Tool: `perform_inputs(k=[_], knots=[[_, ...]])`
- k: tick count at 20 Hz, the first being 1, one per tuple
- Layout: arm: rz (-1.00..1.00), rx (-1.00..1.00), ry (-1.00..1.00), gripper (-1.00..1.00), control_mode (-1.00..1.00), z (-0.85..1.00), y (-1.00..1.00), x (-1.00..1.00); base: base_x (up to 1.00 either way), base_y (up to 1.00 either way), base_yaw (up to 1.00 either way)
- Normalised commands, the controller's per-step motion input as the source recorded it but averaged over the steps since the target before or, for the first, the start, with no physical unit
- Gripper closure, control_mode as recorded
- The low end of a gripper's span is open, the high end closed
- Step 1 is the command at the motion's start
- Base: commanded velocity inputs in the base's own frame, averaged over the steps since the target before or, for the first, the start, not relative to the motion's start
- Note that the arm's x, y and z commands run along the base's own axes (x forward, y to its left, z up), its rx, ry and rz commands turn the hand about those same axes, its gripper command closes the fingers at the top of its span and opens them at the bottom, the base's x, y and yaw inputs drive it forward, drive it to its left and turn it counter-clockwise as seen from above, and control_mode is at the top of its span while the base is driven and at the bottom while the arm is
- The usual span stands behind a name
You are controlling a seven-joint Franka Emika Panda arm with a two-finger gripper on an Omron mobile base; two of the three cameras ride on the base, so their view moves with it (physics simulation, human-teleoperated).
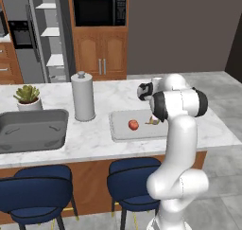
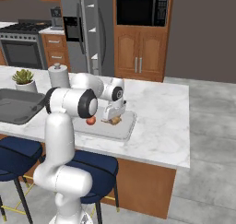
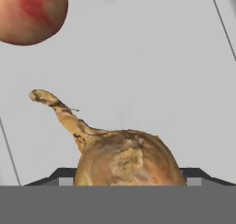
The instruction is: Place the cold items (onion and peach) from the fridge in one tupperware on the dining counter. Place the warm items (hot dog and kebab skewer) in the stove area in another tupperware.
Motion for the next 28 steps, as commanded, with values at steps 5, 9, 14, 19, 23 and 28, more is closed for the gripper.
perform_inputs(k=[5,9,14,19,23,28], knots=[[0.00,0.00,-0.02,-1.00,-1.00,-0.21,0.01,0.00,0.00,0.00,0.00],[-0.04,0.00,-0.05,-1.00,-1.00,-0.01,0.00,-0.25,0.00,0.00,0.00],[-0.07,0.04,-0.01,-1.00,-1.00,0.24,0.00,-0.44,0.00,0.00,0.00],[-0.07,0.00,-0.01,-1.00,-1.00,0.62,0.00,-0.27,0.00,0.00,0.00],[-0.08,0.00,-0.06,-1.00,-1.00,0.71,0.00,-0.27,0.00,0.00,0.00],[-0.16,0.00,-0.06,-1.00,-1.00,0.68,0.00,-0.49,0.00,0.00,0.00]])
